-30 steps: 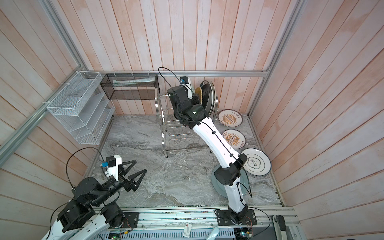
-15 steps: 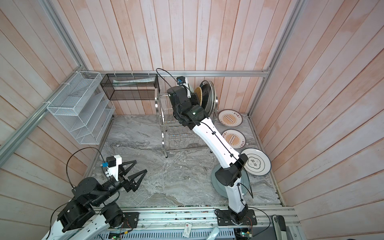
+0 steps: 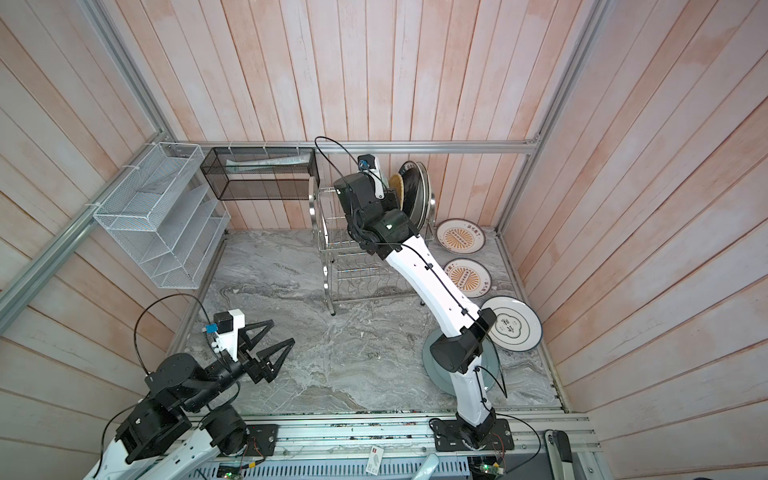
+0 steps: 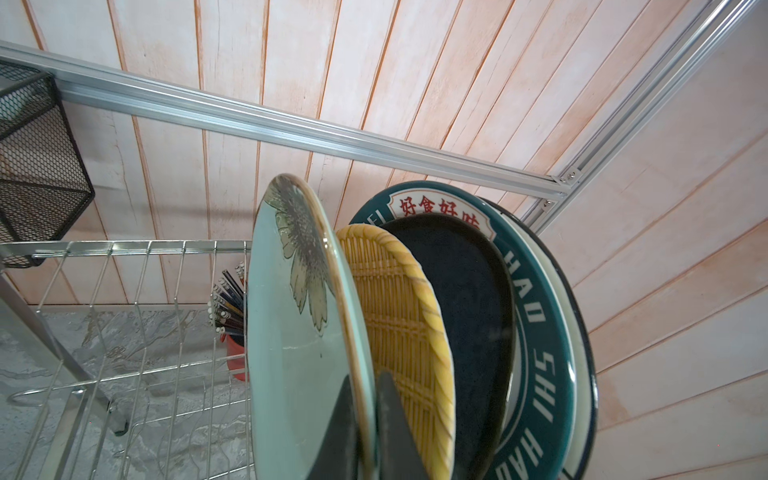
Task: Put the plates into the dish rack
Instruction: 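Lower the flower plate into the upper slots beside the bamboo tray with the right gripper, then open the right gripper to release the flower plate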
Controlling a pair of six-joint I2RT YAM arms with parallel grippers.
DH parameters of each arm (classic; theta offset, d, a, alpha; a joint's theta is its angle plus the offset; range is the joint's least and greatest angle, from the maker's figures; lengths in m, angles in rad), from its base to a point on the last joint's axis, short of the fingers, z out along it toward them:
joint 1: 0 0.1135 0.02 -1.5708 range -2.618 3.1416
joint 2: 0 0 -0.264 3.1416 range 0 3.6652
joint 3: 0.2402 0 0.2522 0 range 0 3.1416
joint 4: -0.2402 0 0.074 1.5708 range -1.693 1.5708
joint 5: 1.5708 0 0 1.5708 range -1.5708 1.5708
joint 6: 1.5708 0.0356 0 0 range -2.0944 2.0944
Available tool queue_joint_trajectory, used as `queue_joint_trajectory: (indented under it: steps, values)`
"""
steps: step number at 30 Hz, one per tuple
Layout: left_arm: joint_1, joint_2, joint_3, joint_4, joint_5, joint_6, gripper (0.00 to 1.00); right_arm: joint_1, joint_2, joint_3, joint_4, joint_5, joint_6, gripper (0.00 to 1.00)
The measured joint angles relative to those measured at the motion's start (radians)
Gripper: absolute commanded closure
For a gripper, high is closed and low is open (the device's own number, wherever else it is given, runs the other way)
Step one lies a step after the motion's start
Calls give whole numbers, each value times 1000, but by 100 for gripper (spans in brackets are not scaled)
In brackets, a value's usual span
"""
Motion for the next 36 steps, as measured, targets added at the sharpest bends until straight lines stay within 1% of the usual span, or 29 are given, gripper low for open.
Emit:
queue_joint_trajectory:
  steps: [8,15,23,25,29,36]
  values:
    - [2,0,0,0,0,0,0,4,-23,-31,2,2,19,100]
    - [3,3,0,0,0,0,0,11,-34,-45,-2,-5,32,94]
    - [3,11,0,0,0,0,0,17,-47,-47,0,-56,30,72]
    - [3,12,0,0,0,0,0,18,-53,-47,3,-65,26,70]
    - [3,15,0,0,0,0,0,18,-67,-47,7,-79,19,63]
    - [3,17,0,0,0,0,0,16,-70,-46,10,-97,5,55]
